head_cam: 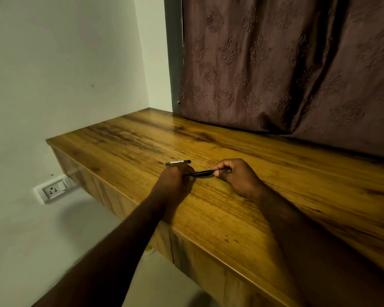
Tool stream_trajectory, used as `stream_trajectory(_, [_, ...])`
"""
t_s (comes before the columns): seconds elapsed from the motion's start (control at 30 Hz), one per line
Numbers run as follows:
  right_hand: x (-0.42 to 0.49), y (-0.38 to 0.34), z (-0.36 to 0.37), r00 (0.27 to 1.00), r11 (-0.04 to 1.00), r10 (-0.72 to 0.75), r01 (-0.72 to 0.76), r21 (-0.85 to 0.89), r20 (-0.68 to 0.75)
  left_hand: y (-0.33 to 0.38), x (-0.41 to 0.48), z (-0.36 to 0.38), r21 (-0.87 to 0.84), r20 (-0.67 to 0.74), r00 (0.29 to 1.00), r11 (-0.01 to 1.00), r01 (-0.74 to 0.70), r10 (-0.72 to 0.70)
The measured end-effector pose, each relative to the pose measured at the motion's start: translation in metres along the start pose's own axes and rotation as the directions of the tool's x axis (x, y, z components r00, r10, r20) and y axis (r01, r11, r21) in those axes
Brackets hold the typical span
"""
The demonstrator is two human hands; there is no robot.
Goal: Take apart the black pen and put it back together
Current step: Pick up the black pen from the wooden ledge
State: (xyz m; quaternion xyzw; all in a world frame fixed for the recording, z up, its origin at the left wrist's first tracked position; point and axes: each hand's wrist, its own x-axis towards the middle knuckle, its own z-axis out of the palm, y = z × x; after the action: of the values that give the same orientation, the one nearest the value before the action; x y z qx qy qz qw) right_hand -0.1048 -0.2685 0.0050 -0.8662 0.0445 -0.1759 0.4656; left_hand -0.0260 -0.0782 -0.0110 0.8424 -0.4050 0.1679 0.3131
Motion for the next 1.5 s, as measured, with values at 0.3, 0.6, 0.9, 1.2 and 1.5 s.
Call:
stream_trajectory(0.3, [-0.001,0.001,0.000,1.000,0.997,0.030,-0.030,0.076,0.001,-0.001,-0.001,-0.005,-0.031,0.017,0.999,0.999,-0.028,0.028])
stream_trajectory(0.6, [-0.003,0.000,-0.005,0.998,0.987,0.062,-0.060,0.151,-0.007,-0.001,-0.003,-0.004,-0.046,-0.011,0.998,0.996,-0.070,0.070])
stream_trajectory(0.9, [-0.003,-0.001,-0.004,0.993,0.971,0.107,-0.096,0.220,-0.040,0.001,-0.004,-0.001,-0.077,-0.084,0.987,0.987,-0.142,0.136])
stream_trajectory(1.2, [-0.003,0.010,-0.023,0.968,0.889,0.205,-0.124,0.440,-0.141,0.002,-0.005,-0.004,-0.027,-0.089,0.991,0.994,-0.106,0.103])
stream_trajectory(1.5, [0.000,0.015,-0.022,0.971,0.991,-0.006,-0.026,-0.132,-0.238,0.002,-0.005,-0.005,-0.046,-0.067,0.991,0.992,-0.121,0.118])
